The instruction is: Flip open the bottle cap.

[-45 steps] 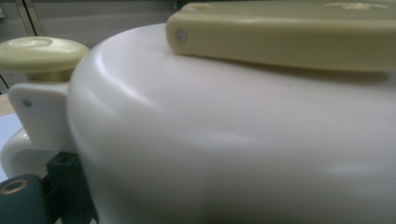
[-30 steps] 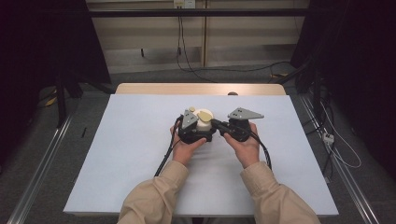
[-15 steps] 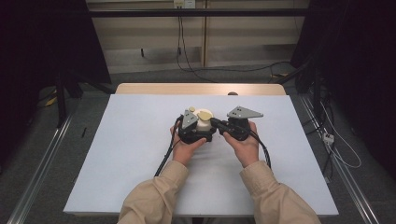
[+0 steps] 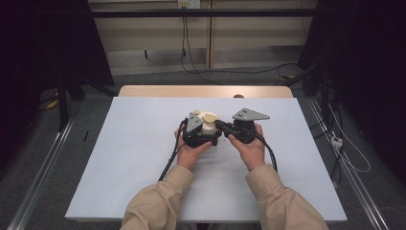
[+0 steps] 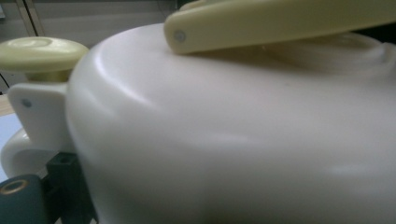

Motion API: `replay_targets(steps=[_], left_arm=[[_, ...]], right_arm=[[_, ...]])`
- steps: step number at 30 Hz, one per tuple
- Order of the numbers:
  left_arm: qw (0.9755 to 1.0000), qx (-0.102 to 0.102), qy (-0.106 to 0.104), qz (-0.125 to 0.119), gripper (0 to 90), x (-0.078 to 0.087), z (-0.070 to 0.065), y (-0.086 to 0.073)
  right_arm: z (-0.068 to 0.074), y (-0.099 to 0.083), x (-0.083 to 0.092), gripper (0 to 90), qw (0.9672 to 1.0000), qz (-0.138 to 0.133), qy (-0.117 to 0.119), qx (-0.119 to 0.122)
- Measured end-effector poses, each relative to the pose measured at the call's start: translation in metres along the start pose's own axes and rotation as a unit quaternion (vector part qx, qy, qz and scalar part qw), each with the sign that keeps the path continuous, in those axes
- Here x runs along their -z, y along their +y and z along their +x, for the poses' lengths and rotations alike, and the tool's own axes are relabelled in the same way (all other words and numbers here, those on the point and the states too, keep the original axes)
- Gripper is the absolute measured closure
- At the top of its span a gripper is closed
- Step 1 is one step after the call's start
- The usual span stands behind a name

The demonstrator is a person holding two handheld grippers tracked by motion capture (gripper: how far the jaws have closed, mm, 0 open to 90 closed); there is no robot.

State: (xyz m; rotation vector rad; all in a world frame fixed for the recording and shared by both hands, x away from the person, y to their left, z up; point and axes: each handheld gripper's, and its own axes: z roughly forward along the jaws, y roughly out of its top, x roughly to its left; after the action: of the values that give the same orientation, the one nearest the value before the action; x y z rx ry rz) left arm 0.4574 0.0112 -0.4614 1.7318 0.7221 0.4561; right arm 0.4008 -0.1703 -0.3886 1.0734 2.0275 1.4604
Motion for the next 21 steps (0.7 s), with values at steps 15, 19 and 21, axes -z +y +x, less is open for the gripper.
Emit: replay_targets(steps=[15, 19, 21], left_arm=[[1.0000, 0.002, 0.001, -0.002, 5.7, -0.0003, -0.0005, 0.0000], [1.0000, 0.002, 0.001, -0.002, 5.7, -0.0003, -0.0004, -0.0001], [1.0000, 0.001, 0.001, -0.002, 5.7, -0.0004, -0.0004, 0.0000]], right_arm=[[0.0025, 0.0068, -0.0013, 90.0, 1.0000, -0.004, 0.001, 0.007], [0.0027, 0.0074, -0.0013, 90.0, 1.0000, -0.004, 0.000, 0.007], [0.0026, 0.0075, -0.0014, 90.0, 1.0000, -0.005, -0.001, 0.007]])
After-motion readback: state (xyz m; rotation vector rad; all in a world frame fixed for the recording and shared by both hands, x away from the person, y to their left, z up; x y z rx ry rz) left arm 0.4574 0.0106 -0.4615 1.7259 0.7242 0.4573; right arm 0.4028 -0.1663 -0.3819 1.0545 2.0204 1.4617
